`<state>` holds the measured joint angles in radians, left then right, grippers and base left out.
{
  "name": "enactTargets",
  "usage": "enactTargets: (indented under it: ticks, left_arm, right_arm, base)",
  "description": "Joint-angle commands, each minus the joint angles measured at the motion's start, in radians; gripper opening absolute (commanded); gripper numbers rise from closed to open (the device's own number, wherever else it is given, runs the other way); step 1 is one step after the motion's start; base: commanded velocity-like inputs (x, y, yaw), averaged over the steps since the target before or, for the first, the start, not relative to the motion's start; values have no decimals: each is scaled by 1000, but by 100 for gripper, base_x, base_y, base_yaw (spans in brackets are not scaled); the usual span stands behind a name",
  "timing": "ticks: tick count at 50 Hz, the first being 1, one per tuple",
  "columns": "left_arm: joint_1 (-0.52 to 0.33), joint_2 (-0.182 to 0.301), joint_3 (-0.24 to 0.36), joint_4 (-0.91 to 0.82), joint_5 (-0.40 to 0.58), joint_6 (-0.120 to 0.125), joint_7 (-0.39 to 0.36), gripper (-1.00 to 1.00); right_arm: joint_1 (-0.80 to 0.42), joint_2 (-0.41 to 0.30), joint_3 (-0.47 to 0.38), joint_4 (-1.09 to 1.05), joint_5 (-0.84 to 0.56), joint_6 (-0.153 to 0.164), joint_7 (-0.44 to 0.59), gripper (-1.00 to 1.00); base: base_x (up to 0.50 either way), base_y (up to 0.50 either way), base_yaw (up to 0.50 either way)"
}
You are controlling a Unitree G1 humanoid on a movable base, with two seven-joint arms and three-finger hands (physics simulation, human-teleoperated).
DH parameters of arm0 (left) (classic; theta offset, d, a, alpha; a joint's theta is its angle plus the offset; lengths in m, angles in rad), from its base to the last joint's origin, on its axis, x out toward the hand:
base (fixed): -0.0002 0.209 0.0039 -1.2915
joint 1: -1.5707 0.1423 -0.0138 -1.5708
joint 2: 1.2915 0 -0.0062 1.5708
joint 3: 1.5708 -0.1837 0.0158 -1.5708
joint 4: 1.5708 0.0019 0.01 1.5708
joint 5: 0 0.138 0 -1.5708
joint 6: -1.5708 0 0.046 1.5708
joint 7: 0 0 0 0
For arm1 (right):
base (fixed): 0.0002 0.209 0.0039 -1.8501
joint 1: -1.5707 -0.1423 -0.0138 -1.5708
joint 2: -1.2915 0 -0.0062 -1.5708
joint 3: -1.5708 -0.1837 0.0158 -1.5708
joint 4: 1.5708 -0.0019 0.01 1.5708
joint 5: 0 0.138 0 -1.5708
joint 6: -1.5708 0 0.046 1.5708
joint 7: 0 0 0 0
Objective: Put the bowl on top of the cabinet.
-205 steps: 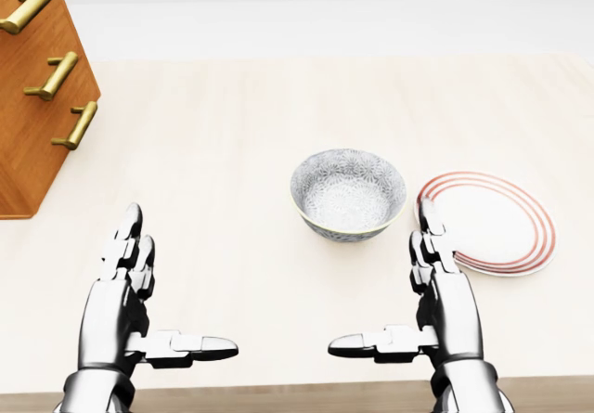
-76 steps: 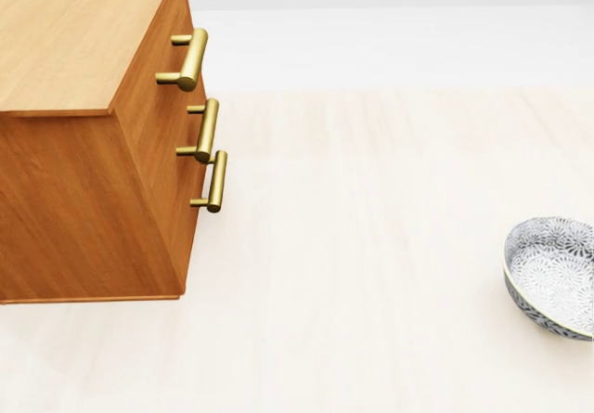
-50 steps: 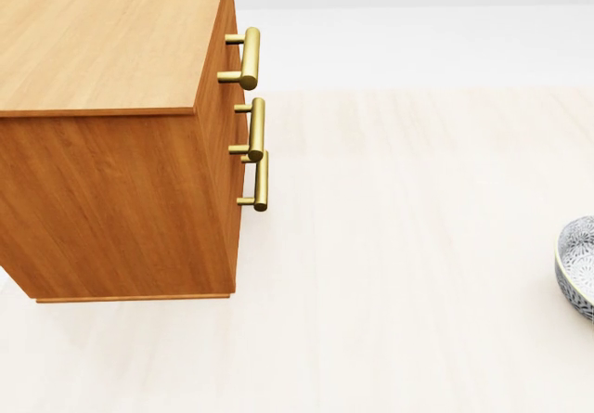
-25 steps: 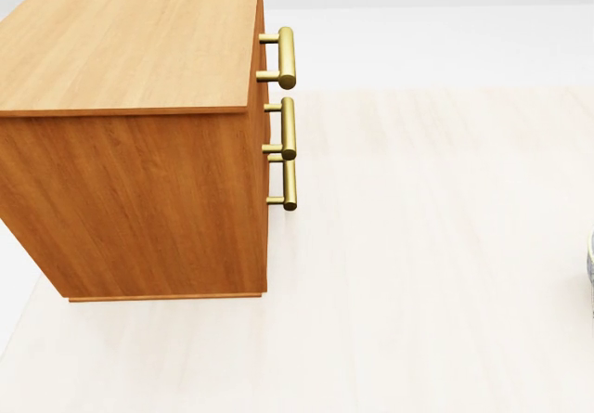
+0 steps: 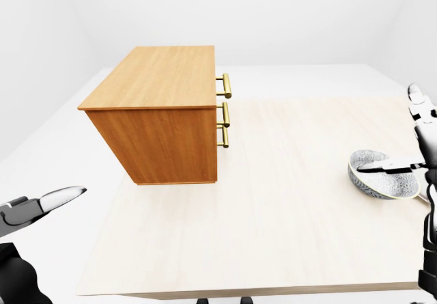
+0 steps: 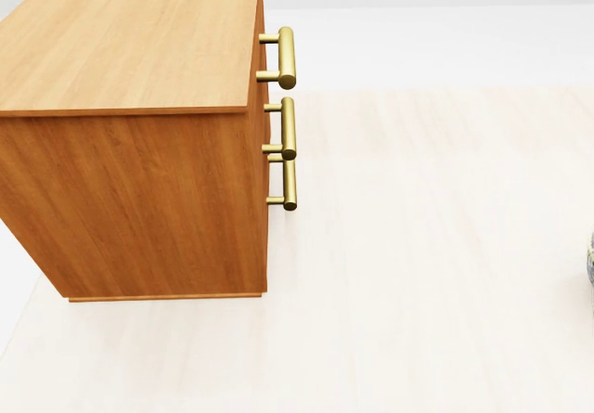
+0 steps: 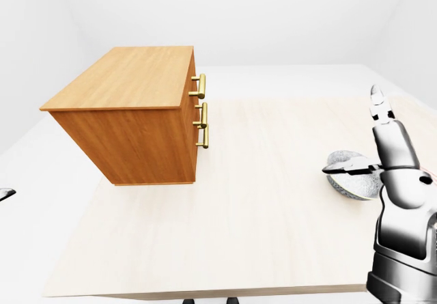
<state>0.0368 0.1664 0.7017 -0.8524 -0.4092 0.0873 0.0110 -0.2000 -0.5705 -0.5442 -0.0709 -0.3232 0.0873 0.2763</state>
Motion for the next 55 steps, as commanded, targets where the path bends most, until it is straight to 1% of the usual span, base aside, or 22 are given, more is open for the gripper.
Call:
enactTargets:
  ticks: [1, 4, 5, 6, 7, 8, 12, 19, 26, 30, 34, 37, 40, 45, 47, 55]
  left_arm:
    - [0, 1, -1, 7, -1, 0, 1, 100]
    - [0, 2, 2, 8, -4, 0, 0, 100]
    - [3, 0, -7, 3, 2, 0, 0, 100]
    - [3, -2, -8, 3, 2, 0, 0, 100]
    - [3, -2, -8, 2, 3, 0, 0, 100]
    - [2, -3, -10, 1, 5, 0, 0, 100]
    - [4, -6, -14, 1, 11, 0, -3, 100]
    - [2, -7, -14, -1, 14, 0, -4, 100]
    - [3, -8, -13, -5, 14, 0, -6, 100]
    - [3, -8, -14, -6, 15, 0, -5, 100]
    - [4, -11, -18, 1, 21, 0, -8, 100]
    - [5, -13, -23, 4, 26, 0, -10, 100]
    - [4, -12, -22, 5, 26, 0, -10, 100]
    - [4, -13, -25, 4, 28, 0, -10, 100]
    - [3, -12, -21, 3, 23, 0, -10, 100]
    - [4, -13, -23, 3, 23, 0, -8, 100]
  right_arm:
    - [-114, -177, 84, 470, -261, 0, 68, 100]
    - [-150, -211, 121, 594, -296, 0, 44, 100]
    - [-205, -278, 226, 822, -402, -23, 39, 100]
    - [-223, -281, 237, 862, -416, -43, 26, 100]
    - [-227, -281, 237, 870, -419, -47, 24, 100]
    - [-233, -282, 236, 861, -420, -42, 33, 100]
    - [-245, -281, 243, 878, -433, -46, 31, 100]
    - [-276, -284, 266, 956, -447, -66, 2, 100]
    - [-266, -287, 266, 940, -445, -60, 12, 100]
    - [-278, -286, 274, 969, -449, -70, -3, 100]
    - [-282, -287, 280, 975, -450, -71, -3, 100]
    - [-301, -285, 294, 1014, -458, -83, -17, 100]
    - [-317, -272, 308, 1059, -454, -95, -39, 100]
    - [-350, -255, 340, 1127, -448, -104, -65, 100]
    - [-379, -238, 361, 1186, -450, -110, -90, 100]
    - [-410, -210, 398, 1243, -439, -106, -110, 100]
  base:
    - [0, 0, 0]
    - [0, 0, 0]
    - [0, 0, 0]
    - [0, 0, 0]
    - [0, 0, 0]
    - [0, 0, 0]
    - [0, 0, 0]
    - [0, 0, 0]
    - [0, 0, 0]
    - [0, 0, 0]
    - [0, 0, 0]
    - [0, 0, 0]
    - [0, 0, 0]
    - [0, 0, 0]
    - [0, 0, 0]
    - [0, 0, 0]
